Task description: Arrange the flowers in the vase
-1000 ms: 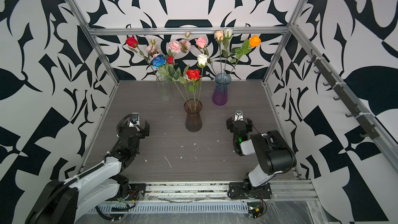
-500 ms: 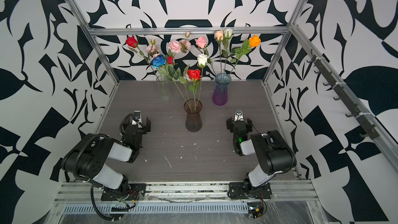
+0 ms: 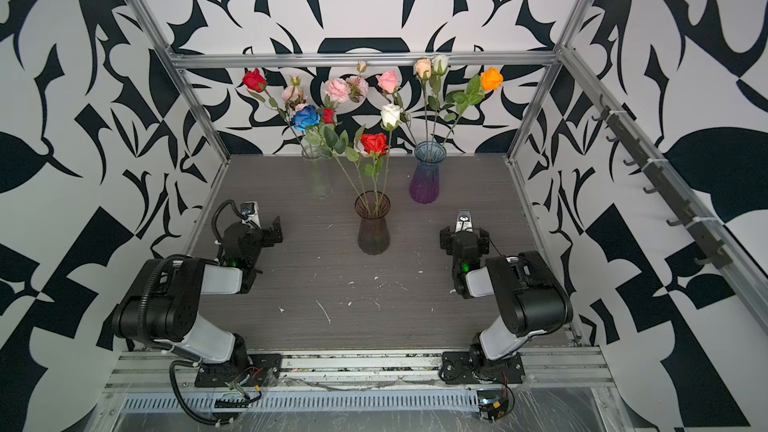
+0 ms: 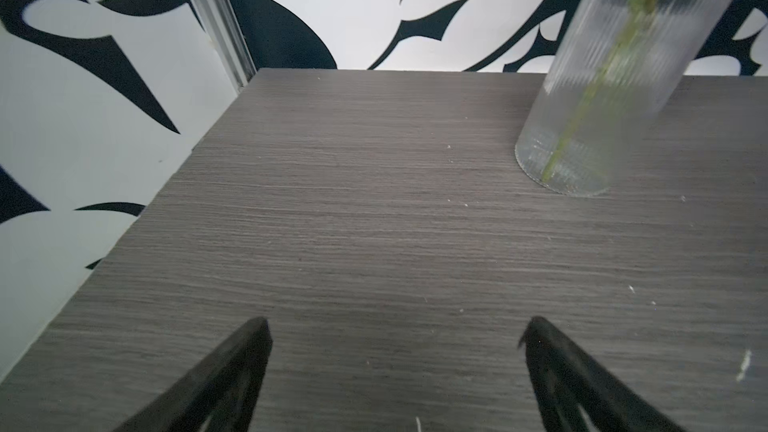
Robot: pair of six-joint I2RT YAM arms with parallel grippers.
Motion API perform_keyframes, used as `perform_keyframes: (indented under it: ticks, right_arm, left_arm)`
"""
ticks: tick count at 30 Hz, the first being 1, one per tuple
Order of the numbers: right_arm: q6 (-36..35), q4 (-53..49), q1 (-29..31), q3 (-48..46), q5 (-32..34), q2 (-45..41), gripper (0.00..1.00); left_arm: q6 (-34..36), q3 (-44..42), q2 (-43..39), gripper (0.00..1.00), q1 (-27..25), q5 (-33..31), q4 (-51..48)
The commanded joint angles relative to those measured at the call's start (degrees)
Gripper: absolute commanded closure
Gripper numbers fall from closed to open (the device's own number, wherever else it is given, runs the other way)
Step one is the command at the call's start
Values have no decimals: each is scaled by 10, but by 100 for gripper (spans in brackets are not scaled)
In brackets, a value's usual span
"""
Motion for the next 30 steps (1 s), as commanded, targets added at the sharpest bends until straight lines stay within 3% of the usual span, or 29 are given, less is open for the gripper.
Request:
perform_keyframes:
  ticks: [1,3,12,16,30]
  right_arm:
    - [13,-2,-9,22,-22,-9,0]
    - [21,-28,-25,27,-50,-16,0]
    - [19,-11,-25,18,-48,-16,0]
    - [-14,-7,-25,15,-139,-17,0]
    - [4,-17,-38,19,-146,-19,0]
  left_arm:
    - [-8,0,-4,1,-1,26,-21]
    - [-8,-1,-4,1,-1,27,-21]
    - [-6,-3,-2,1,-1,27,-12]
    - [-4,1,-1,1,-1,40,-17]
    - [1,2,-2,1,-1,47,-20]
